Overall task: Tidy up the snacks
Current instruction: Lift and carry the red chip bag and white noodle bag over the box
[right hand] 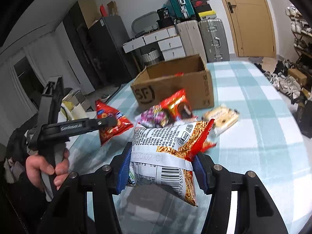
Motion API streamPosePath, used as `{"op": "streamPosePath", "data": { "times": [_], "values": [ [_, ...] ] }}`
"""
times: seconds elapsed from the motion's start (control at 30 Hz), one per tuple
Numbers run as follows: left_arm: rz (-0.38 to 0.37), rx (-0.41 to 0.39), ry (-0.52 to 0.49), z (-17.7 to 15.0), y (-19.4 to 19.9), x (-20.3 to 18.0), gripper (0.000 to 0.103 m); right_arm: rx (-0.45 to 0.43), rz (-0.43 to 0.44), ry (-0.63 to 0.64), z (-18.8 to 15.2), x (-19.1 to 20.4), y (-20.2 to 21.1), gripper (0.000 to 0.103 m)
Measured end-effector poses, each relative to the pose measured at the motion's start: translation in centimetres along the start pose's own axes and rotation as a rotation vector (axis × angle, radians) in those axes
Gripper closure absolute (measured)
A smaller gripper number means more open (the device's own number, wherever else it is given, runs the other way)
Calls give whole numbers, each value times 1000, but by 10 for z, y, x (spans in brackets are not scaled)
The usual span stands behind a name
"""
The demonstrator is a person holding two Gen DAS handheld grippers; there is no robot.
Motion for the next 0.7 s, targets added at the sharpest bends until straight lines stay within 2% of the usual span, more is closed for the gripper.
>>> {"op": "streamPosePath", "data": {
  "times": [0.23,0.7],
  "values": [
    [-20,-55,-30,24,18,-13,66,-86,-27,47,39,3,15,46],
    [-73,-110,-137,86,41,-61,66,-154,-44,187,127,21,4,46]
  ]
}}
Point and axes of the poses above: each gripper's, at about its wrist camera, not at the fingertips, and y roughly against the way its jaws point, x to its left, z to its top, the point moved 1 cm from there along -y, roughly the way its jaws point, and after that the axes turned 2 degrees about z, right-handed, at the moved point
